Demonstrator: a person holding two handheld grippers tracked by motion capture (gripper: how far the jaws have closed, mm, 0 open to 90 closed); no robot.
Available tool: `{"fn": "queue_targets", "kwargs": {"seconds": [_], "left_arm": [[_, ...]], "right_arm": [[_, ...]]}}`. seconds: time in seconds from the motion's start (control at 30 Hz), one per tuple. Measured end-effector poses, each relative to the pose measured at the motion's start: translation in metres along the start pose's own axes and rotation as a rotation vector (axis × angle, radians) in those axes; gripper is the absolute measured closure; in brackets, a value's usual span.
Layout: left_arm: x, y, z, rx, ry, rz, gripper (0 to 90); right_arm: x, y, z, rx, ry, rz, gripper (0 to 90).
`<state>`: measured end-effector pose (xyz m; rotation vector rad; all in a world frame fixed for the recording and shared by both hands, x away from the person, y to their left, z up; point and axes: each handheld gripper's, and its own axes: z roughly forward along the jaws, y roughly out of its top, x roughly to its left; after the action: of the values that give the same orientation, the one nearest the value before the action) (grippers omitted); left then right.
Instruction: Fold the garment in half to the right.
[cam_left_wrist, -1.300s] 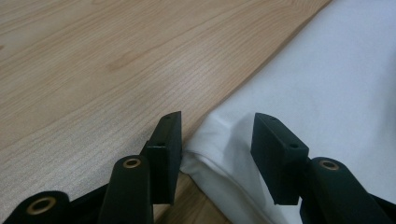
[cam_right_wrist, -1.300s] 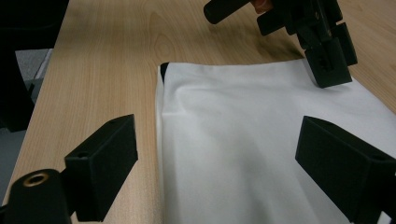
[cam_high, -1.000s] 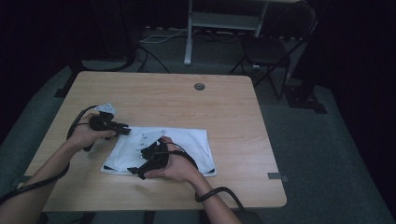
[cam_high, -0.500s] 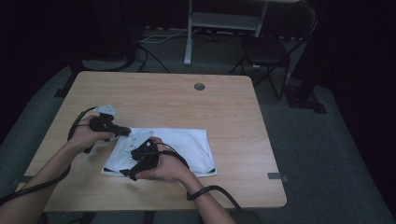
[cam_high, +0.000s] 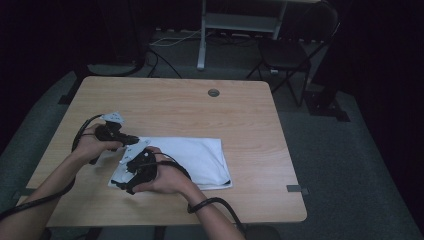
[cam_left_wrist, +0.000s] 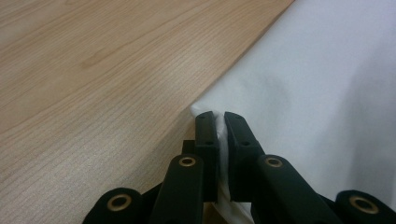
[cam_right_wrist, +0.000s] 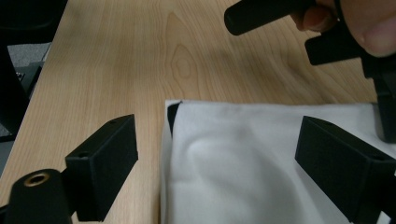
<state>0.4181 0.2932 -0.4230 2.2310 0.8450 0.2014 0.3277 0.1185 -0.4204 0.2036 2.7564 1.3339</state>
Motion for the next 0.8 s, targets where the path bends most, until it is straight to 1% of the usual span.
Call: {"fn": "queue_targets", "kwargs": {"seconds": [0.1,0.3,0.37,0.4,0.47,0.53,0.63,0.7,0.73,0.8], "left_arm": [[0.0,0.0,0.0,0.003,0.002,0.006,85.0],[-0.001,0.0,0.001,0.006,0.005,0.006,84.9],[-0.001,0.0,0.002,0.008,0.005,0.007,84.9],[-0.001,0.0,0.002,0.009,0.004,0.007,84.9],[0.0,0.0,0.002,0.009,0.005,0.006,84.9],[0.0,0.0,0.002,0.009,0.004,0.005,84.9],[-0.001,-0.001,0.002,0.012,0.003,0.004,84.9],[-0.001,-0.001,0.003,0.013,0.004,0.006,84.9],[-0.001,-0.001,0.003,0.013,0.004,0.007,84.8],[-0.001,-0.001,0.003,0.015,0.004,0.008,84.9]], "right_arm": [[0.001,0.002,0.004,0.004,0.005,-0.008,14.8],[0.007,0.004,0.016,0.04,0.012,-0.031,15.8],[0.008,0.005,0.018,0.053,0.009,-0.04,22.1],[0.008,0.005,0.02,0.058,0.01,-0.047,22.2],[0.009,0.007,0.023,0.07,0.009,-0.044,23.3],[0.009,0.007,0.026,0.08,0.008,-0.057,24.7],[0.01,0.008,0.029,0.093,0.008,-0.058,26.5],[0.01,0.007,0.032,0.117,0.002,-0.065,28.3],[0.01,0.007,0.033,0.116,0.003,-0.054,29.4],[0.008,0.007,0.033,0.109,0.001,-0.05,31.9]]}}
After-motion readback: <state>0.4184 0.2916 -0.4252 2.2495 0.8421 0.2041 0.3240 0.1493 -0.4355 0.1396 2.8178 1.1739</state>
